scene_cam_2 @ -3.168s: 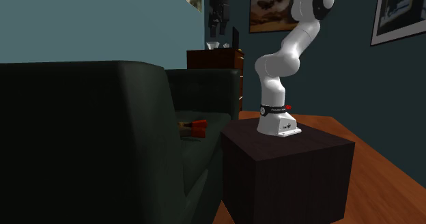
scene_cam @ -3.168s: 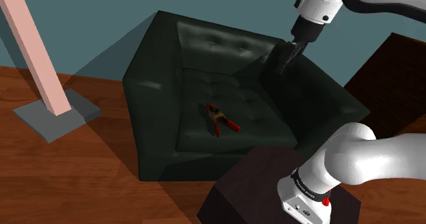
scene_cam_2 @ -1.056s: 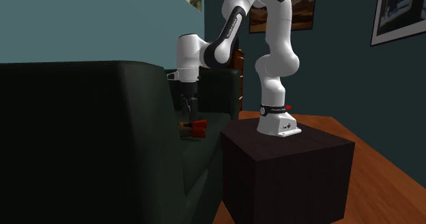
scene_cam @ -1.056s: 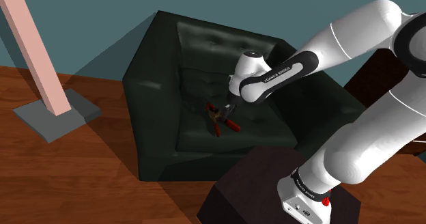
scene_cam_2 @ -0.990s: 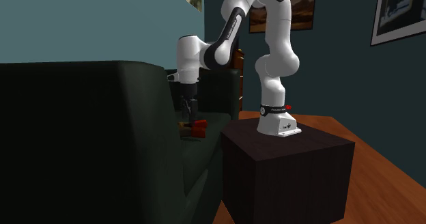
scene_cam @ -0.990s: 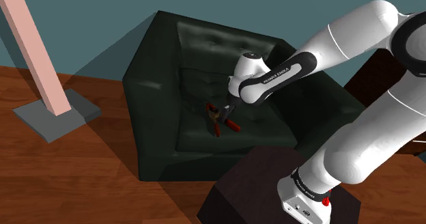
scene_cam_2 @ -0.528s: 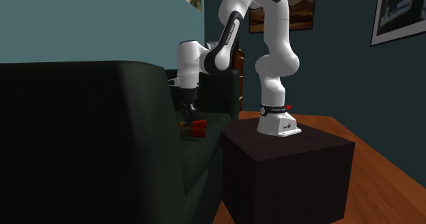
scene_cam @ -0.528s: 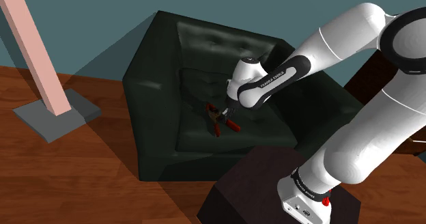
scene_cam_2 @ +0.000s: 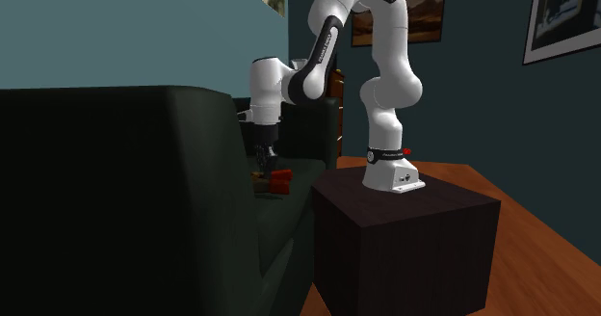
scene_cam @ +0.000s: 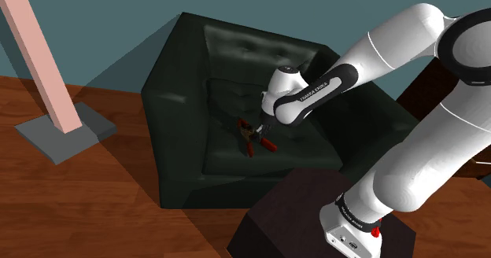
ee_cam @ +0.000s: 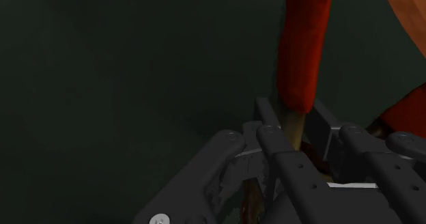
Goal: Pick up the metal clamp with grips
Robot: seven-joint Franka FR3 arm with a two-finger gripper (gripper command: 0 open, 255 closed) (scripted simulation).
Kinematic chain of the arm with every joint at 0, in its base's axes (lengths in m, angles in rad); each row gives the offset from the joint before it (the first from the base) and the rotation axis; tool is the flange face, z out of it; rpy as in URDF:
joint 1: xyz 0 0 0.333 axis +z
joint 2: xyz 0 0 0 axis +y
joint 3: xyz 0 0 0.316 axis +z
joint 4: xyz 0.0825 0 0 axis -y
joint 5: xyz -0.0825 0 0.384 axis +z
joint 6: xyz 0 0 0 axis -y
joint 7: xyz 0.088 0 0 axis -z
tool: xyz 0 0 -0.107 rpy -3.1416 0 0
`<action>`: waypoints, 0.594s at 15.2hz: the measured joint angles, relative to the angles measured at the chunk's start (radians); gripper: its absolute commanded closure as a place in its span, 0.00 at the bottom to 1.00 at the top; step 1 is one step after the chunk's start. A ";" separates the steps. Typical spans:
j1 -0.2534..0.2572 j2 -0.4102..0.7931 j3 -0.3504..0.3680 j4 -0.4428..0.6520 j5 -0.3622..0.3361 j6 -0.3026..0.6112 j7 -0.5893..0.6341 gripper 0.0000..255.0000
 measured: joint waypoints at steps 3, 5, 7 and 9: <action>0.000 -0.033 0.001 0.000 0.010 -0.032 -0.009 1.00; 0.001 -0.056 0.002 0.005 0.017 -0.060 -0.015 1.00; 0.001 -0.080 0.002 0.013 0.024 -0.091 -0.022 1.00; 0.004 -0.112 0.004 0.010 0.031 -0.121 -0.025 1.00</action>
